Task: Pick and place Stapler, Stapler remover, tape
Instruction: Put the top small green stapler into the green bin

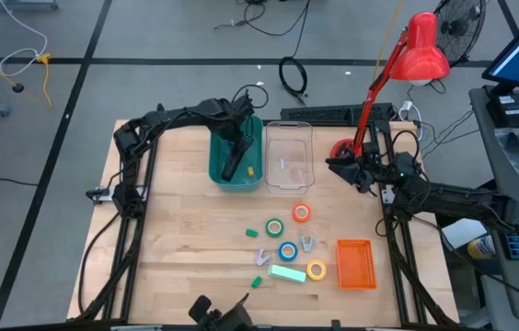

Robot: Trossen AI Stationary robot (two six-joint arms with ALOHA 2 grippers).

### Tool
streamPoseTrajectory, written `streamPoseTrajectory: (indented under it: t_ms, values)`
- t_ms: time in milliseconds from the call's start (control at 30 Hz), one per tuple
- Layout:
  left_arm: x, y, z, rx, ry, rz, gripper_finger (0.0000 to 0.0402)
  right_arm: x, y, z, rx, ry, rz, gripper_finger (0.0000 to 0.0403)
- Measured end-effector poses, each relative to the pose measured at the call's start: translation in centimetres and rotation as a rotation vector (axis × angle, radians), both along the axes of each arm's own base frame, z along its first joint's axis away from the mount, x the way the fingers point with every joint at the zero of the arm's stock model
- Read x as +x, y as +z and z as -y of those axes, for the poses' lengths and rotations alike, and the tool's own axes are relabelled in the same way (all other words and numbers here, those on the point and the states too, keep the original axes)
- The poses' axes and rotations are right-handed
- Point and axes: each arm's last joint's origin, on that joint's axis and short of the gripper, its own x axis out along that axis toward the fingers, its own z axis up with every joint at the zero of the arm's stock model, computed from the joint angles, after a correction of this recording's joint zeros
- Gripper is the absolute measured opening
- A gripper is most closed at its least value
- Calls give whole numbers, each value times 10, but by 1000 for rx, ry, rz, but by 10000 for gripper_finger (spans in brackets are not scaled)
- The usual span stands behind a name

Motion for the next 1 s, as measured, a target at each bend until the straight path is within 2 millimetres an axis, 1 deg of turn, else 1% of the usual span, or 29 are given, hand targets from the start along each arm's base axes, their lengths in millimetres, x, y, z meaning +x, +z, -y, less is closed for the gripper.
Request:
streamPoseTrajectory:
  t_ms: [33, 133, 167, 233, 300, 400, 500, 600, 733, 867, 1000]
  values:
    - [-1, 7, -1, -7, -11, 21, 110, 0, 0, 0, 0, 0, 0, 171]
    - [-5, 42, 2, 27, -24, 106, 110, 0, 0, 0, 0, 0, 0, 171]
    - [-8, 57, 5, 47, -27, 130, 110, 0, 0, 0, 0, 0, 0, 171]
    - [-13, 85, 17, 90, -57, 183, 110, 0, 0, 0, 0, 0, 0, 171]
    - [-19, 113, 36, 133, -105, 239, 110, 0, 0, 0, 0, 0, 0, 171]
    - [-29, 146, 73, 171, -202, 298, 110, 0, 0, 0, -4, -1, 0, 171]
    - [-32, 165, 114, 182, -348, 318, 111, 0, 0, 0, -7, -1, 0, 171]
    - [-32, 173, 156, 182, -535, 300, 111, 0, 0, 0, -4, 0, 0, 171]
    - [-26, 172, 206, 196, -772, 267, 111, 0, 0, 0, -4, -1, 0, 171]
    - [-14, 162, 245, 210, -926, 222, 111, 0, 0, 0, -4, 0, -1, 171]
    - [1, 140, 274, 185, -1015, 149, 111, 0, 0, 0, -2, 0, -4, 171]
